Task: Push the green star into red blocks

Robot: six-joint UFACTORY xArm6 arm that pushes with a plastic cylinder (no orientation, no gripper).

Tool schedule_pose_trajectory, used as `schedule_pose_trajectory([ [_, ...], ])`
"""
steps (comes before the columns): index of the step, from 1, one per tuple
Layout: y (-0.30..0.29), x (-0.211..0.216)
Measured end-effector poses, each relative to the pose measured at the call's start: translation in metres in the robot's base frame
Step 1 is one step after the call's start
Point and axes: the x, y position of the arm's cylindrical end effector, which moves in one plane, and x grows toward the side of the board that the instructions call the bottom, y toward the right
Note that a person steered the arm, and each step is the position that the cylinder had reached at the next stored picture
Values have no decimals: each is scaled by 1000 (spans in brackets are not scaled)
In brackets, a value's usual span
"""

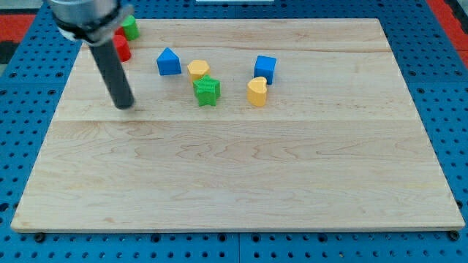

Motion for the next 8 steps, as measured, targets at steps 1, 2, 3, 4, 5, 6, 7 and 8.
schedule_pose_trajectory([
  [1,63,22],
  [2,108,5],
  [3,130,-23],
  [4,90,-47],
  [5,46,-62],
  [6,79,-52],
  [7,121,-44],
  [8,142,-54],
])
